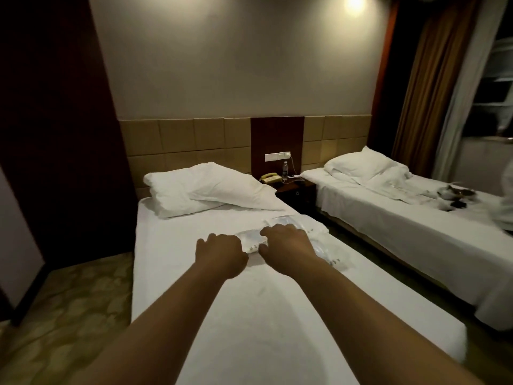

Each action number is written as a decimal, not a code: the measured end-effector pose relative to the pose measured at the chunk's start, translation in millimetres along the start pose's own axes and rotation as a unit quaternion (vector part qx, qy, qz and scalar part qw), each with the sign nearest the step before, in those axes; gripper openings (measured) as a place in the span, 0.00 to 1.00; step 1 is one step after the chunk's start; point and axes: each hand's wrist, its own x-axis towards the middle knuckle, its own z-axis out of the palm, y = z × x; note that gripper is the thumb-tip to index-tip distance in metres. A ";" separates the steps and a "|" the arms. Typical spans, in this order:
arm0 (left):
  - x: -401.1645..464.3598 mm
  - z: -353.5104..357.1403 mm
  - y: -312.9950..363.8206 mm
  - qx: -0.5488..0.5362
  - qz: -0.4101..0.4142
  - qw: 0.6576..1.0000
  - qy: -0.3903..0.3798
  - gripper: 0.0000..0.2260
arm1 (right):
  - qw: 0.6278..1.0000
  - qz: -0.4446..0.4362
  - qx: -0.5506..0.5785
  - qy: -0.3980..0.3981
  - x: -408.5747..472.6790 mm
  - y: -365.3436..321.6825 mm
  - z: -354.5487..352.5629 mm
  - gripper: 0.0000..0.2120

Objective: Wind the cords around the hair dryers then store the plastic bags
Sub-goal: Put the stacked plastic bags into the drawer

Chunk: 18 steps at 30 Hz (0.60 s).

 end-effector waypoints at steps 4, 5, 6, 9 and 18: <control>59.6 6.6 15.5 -0.002 0.017 0.999 -0.043 0.16 | 1.000 0.010 0.004 0.016 58.0 27.0 5.7 0.20; 70.7 6.3 18.9 -0.001 0.023 0.999 -0.040 0.15 | 1.000 0.013 0.006 0.017 69.4 33.1 7.6 0.20; 86.8 5.6 21.6 -0.003 0.028 0.999 -0.033 0.15 | 1.000 0.014 0.005 0.019 85.8 39.7 10.8 0.19; 124.0 0.2 26.2 -0.005 0.024 1.000 -0.020 0.15 | 0.999 0.008 0.000 0.032 119.4 56.5 23.5 0.19; 262.9 16.1 91.2 -0.019 -0.028 0.999 0.030 0.17 | 0.999 -0.015 0.029 0.004 228.6 177.6 87.3 0.24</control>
